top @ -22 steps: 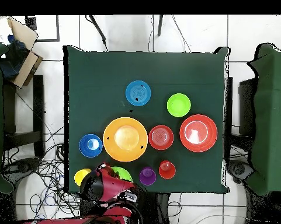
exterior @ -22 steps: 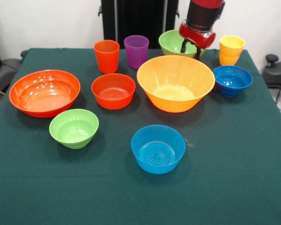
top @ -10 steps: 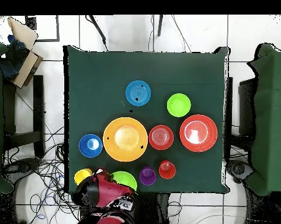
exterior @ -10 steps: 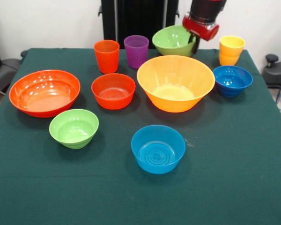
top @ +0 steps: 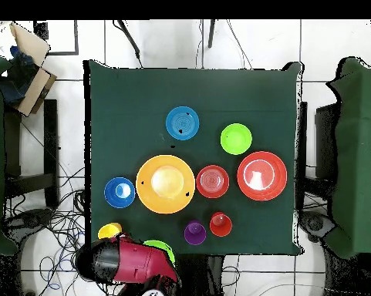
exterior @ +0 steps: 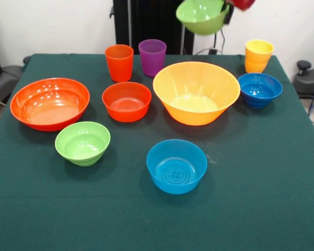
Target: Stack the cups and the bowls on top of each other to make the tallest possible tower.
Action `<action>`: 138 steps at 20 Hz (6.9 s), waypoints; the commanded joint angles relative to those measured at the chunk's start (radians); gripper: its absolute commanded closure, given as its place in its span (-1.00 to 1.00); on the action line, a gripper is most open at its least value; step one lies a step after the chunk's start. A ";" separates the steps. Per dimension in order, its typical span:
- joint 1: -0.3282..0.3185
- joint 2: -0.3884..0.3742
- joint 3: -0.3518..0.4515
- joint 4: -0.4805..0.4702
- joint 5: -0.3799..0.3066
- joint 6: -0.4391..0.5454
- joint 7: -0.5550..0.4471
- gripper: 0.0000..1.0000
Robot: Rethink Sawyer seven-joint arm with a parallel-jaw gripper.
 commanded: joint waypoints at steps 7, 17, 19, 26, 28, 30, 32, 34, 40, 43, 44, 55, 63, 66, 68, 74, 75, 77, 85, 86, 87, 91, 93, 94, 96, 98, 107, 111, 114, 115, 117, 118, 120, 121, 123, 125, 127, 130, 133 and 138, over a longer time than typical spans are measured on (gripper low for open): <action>0.009 -0.131 -0.038 -0.208 -0.122 0.290 0.045 1.00; -0.058 0.017 -0.013 -0.532 -0.194 0.244 -0.006 1.00; -0.101 0.048 0.030 -0.595 -0.187 0.238 -0.043 1.00; -0.192 0.118 0.120 -0.811 -0.197 0.335 -0.126 1.00; -0.196 0.138 0.109 -0.889 -0.213 0.385 -0.115 1.00; -0.204 0.161 0.100 -0.962 -0.214 0.432 -0.100 1.00; -0.212 0.184 0.095 -1.018 -0.216 0.460 -0.093 1.00; -0.223 0.215 0.102 -1.062 -0.209 0.471 -0.093 1.00; -0.227 0.277 0.101 -1.067 -0.205 0.410 -0.072 1.00; -0.227 0.333 0.078 -1.131 -0.216 0.438 -0.059 1.00; -0.227 0.355 0.070 -1.160 -0.220 0.441 -0.054 1.00; -0.283 0.490 0.159 -1.255 -0.242 0.358 -0.167 1.00; -0.298 0.541 0.175 -1.242 -0.281 0.272 -0.159 1.00; -0.293 0.548 0.162 -1.269 -0.296 0.330 -0.171 1.00; -0.287 0.549 0.151 -1.285 -0.307 0.380 -0.176 1.00; -0.255 0.560 0.120 -1.312 -0.342 0.425 -0.153 1.00; -0.250 0.564 0.118 -1.320 -0.346 0.436 -0.149 1.00; -0.241 0.576 0.113 -1.344 -0.354 0.458 -0.143 1.00; -0.227 0.645 0.125 -1.469 -0.364 0.555 -0.176 1.00; -0.223 0.660 0.120 -1.494 -0.366 0.569 -0.171 1.00; -0.219 0.667 0.117 -1.506 -0.367 0.575 -0.167 1.00; -0.205 0.684 0.102 -1.526 -0.374 0.613 -0.143 1.00; -0.205 0.692 0.100 -1.530 -0.373 0.637 -0.138 1.00; -0.204 0.696 0.096 -1.532 -0.373 0.650 -0.136 1.00; -0.205 0.702 0.089 -1.527 -0.373 0.653 -0.131 1.00; -0.207 0.707 0.079 -1.525 -0.379 0.647 -0.132 1.00; -0.176 0.706 0.007 -1.466 -0.411 0.580 -0.075 1.00; -0.152 0.721 -0.055 -1.487 -0.433 0.560 -0.039 1.00; -0.146 0.727 -0.073 -1.489 -0.438 0.543 -0.028 1.00; -0.143 0.727 -0.080 -1.488 -0.440 0.541 -0.023 1.00; -0.143 0.728 -0.084 -1.492 -0.439 0.541 -0.025 1.00; -0.145 0.731 -0.082 -1.497 -0.435 0.539 -0.029 1.00; -0.148 0.737 -0.080 -1.506 -0.432 0.531 -0.029 1.00; -0.148 0.741 -0.077 -1.510 -0.428 0.524 -0.027 1.00; -0.146 0.748 -0.075 -1.517 -0.421 0.520 -0.020 1.00; -0.142 0.749 -0.074 -1.514 -0.417 0.516 -0.013 1.00; -0.142 0.749 -0.068 -1.507 -0.410 0.514 -0.012 1.00; -0.144 0.746 -0.054 -1.497 -0.400 0.507 -0.017 1.00; -0.144 0.740 -0.040 -1.488 -0.389 0.514 -0.025 1.00; -0.148 0.720 -0.023 -1.461 -0.374 0.504 -0.028 -1.00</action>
